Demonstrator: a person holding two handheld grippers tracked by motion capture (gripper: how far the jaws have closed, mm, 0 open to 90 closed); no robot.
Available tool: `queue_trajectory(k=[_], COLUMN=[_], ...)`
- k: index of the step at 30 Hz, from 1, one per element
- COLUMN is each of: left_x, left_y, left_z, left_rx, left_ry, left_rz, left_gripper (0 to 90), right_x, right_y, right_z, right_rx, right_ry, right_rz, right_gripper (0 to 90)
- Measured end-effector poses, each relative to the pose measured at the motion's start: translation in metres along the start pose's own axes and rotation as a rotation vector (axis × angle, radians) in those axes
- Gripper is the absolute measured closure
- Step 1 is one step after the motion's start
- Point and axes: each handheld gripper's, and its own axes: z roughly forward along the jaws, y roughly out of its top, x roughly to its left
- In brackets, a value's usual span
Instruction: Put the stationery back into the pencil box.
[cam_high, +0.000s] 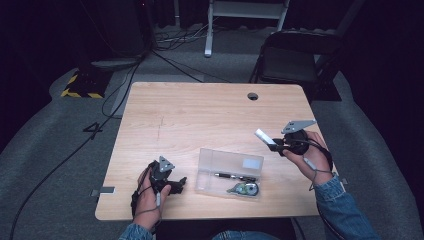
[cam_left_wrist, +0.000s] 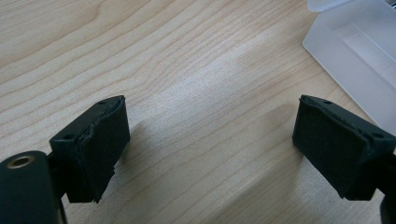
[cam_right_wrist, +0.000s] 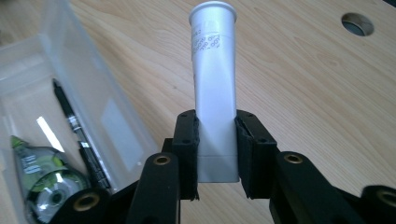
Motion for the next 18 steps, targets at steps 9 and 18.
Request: queue_trajectory(k=[9,18], left_x=[0.000,0.000], left_y=[0.000,0.000], left_z=[0.000,0.000], left_rx=[0.000,0.002], left_ry=[0.000,-0.001], left_rz=[-0.001,0.003], left_gripper=[11.3,10.7], right_x=[0.024,0.048], right_y=[0.011,0.019], right_z=[-0.004,0.001], right_rx=[-0.030,-0.030], right_ry=[0.062,0.142], right_rz=[-0.080,-0.153], right_gripper=[71.7,71.7])
